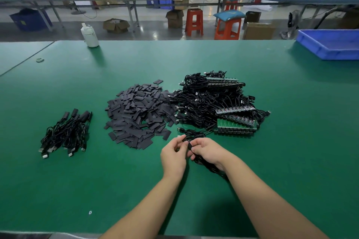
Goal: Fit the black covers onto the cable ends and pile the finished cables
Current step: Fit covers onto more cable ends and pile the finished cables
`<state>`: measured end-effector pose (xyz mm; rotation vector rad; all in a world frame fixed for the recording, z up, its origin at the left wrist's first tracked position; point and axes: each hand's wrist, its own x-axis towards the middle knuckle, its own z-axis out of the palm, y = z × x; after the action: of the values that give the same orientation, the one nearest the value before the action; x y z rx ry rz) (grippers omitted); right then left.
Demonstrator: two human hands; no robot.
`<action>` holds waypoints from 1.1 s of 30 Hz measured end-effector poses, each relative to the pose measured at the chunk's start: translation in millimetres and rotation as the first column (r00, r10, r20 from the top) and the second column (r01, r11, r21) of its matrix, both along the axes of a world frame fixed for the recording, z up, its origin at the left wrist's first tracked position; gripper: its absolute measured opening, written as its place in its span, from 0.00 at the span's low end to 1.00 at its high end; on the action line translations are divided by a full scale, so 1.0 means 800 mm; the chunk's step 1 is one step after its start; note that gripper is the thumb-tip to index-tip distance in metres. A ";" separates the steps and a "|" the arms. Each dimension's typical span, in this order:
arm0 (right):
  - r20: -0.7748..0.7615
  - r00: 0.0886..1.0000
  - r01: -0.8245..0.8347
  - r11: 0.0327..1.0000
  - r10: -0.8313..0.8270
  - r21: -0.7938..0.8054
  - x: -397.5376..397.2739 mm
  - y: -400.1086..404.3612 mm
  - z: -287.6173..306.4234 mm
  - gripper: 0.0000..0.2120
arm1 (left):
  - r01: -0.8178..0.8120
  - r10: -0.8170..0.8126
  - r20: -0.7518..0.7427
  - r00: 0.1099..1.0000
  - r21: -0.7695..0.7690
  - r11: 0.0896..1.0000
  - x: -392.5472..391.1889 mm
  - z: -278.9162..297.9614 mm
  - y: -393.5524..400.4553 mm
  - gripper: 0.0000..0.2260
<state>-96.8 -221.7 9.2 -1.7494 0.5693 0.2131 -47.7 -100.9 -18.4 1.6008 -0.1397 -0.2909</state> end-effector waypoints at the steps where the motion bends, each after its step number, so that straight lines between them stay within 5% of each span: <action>1: 0.004 1.000 0.003 1.000 -0.003 0.017 0.001 0.002 0.002 0.10 | 0.002 -0.003 0.017 1.000 0.022 1.000 0.003 0.001 0.001 0.10; 7: 0.067 0.997 0.043 0.995 -0.037 -0.094 0.013 0.020 0.016 0.07 | 0.042 -0.047 0.087 0.995 0.055 0.998 0.013 0.010 0.007 0.13; 12: 0.210 0.932 0.253 0.946 -0.295 0.205 0.029 0.037 0.022 0.04 | 0.212 -0.211 -0.044 0.977 0.032 0.977 0.015 0.009 0.025 0.10; 16: 0.247 0.899 0.316 0.927 -0.361 0.204 0.036 0.043 0.016 0.08 | 0.288 -0.285 -0.050 0.957 0.062 0.956 0.023 0.008 0.048 0.06; 19: 0.266 0.927 0.270 0.963 -0.266 0.023 0.038 0.045 0.007 0.10 | 0.218 -0.247 0.069 0.967 0.284 0.934 0.041 0.009 0.066 0.09; 21: 0.240 0.963 0.197 0.930 -0.124 -0.309 0.034 0.041 -0.001 0.12 | 0.117 -0.187 0.144 0.972 0.396 0.911 0.059 0.012 0.083 0.08; 23: 0.158 0.987 0.102 0.736 0.006 -0.669 0.019 0.034 -0.015 0.15 | 0.029 -0.127 0.183 0.975 0.458 0.889 0.083 0.018 0.105 0.07; 25: 0.151 0.986 0.095 0.517 0.066 -0.850 -0.002 0.023 -0.031 0.14 | -0.052 -0.073 0.220 0.973 0.511 0.858 0.118 0.028 0.133 0.07; 28: 0.260 0.965 0.233 0.371 0.024 -0.899 -0.027 0.005 -0.056 0.09 | -0.176 0.003 0.280 0.960 0.596 0.784 0.180 0.041 0.176 0.11; 33: 0.238 0.971 0.232 0.342 -0.024 -0.911 -0.022 -0.002 -0.072 0.09 | -0.279 -0.018 0.327 0.945 0.832 0.479 0.272 0.035 0.218 0.13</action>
<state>-114.0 -223.0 -48.7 -2.8107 0.7631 -0.5380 169.9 73.7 9.6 2.6947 -0.0912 0.0456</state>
